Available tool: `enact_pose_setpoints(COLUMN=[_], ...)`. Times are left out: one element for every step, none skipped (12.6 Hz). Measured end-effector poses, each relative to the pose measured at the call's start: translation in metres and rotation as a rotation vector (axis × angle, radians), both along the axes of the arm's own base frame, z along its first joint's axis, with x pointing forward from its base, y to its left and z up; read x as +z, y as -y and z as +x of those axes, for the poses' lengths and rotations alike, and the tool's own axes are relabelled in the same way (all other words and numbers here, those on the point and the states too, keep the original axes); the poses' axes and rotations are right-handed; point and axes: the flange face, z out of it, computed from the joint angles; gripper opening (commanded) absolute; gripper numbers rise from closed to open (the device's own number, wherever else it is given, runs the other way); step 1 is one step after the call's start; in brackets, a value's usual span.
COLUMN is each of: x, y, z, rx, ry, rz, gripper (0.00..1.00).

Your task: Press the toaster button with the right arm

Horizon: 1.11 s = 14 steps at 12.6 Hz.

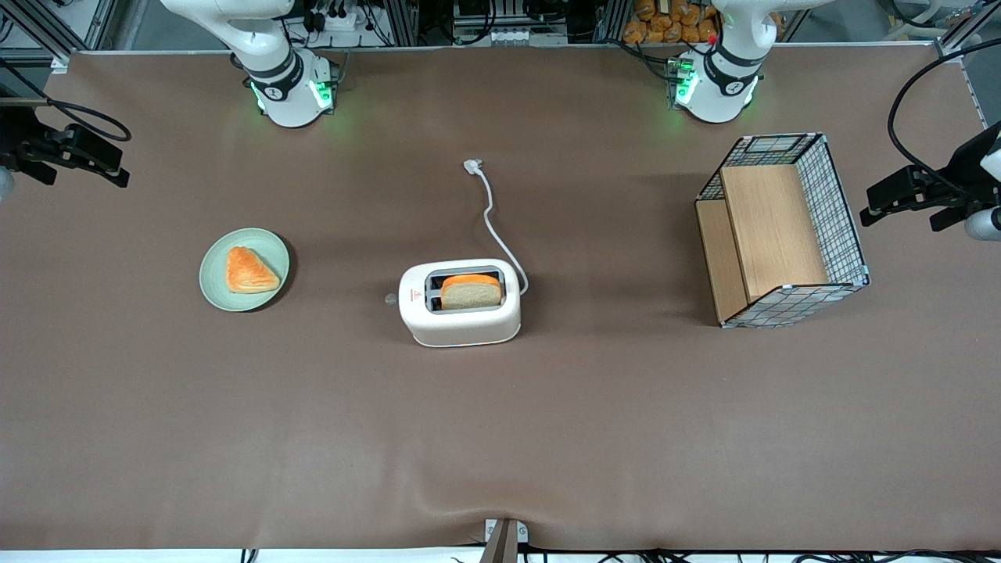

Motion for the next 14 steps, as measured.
enact_pose_setpoints(x=[0.0000,0.0000,0.0000,0.0000,0.0000,0.0000,0.0000,-0.0001,-0.0001,-0.0002,-0.0002,-0.0003,-0.0009,-0.0017], y=[0.0000,0.0000,0.0000,0.0000,0.0000,-0.0001,-0.0003,-0.0004,-0.0005,-0.0007,-0.0011,-0.0011,-0.0014,-0.0019], z=[0.0000,0.0000,0.0000,0.0000,0.0000,0.0000,0.0000,0.0002,0.0003,0.0005,0.0010,0.0019,0.0025,0.0031], rx=[0.000,0.000,0.000,0.000,0.000,0.000,0.000,0.001,0.001,0.002,0.003,0.003,0.003,0.004], ry=[0.000,0.000,0.000,0.000,0.000,0.000,0.000,0.001,0.001,0.002,0.004,0.008,0.008,0.008], rz=[0.000,0.000,0.000,0.000,0.000,0.000,0.000,0.001,0.001,0.001,0.001,0.001,0.001,0.001], gripper=[1.00,1.00,1.00,1.00,1.00,1.00,1.00,1.00,1.00,1.00,1.00,1.00,1.00,1.00])
